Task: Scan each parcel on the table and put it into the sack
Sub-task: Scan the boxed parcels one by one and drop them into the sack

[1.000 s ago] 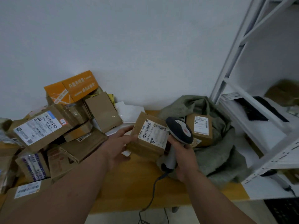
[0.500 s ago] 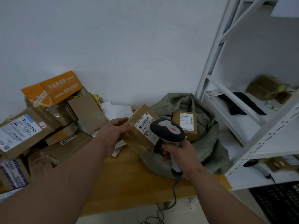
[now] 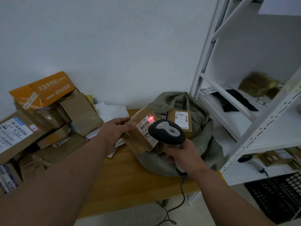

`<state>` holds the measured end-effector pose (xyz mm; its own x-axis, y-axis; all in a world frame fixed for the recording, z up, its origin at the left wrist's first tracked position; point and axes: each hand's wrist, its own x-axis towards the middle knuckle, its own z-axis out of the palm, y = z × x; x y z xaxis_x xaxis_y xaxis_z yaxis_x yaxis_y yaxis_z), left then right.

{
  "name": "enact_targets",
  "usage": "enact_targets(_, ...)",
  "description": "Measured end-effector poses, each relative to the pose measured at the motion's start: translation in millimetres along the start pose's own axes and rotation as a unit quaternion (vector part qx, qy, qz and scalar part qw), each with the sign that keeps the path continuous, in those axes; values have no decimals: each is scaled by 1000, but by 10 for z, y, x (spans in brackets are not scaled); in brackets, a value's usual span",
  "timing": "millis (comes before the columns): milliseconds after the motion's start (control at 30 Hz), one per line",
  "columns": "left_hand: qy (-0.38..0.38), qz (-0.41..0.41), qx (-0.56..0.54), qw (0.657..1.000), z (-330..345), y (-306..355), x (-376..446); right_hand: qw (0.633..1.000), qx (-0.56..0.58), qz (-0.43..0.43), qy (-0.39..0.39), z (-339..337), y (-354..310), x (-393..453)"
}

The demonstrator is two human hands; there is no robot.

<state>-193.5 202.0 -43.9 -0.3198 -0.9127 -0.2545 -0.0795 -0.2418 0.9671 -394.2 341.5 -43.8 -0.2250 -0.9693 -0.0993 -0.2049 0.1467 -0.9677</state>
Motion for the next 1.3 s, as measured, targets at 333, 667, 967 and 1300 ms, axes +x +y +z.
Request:
enact_targets(333, -1, -13, 2, 1000, 155, 8, 92, 1000, 13, 18, 20, -130, 55, 51)
enact_targets(667, 0, -15, -16, 1000, 566, 4, 253, 956, 147, 137, 213, -498, 375, 239)
enact_targets(967, 65, 37, 42, 996, 1096, 96, 569, 953, 96, 190, 216, -1007, 665, 574)
enact_targets(1300, 140, 17, 46, 989, 1605, 37, 908, 943, 101, 277, 155, -1307, 1165, 1158)
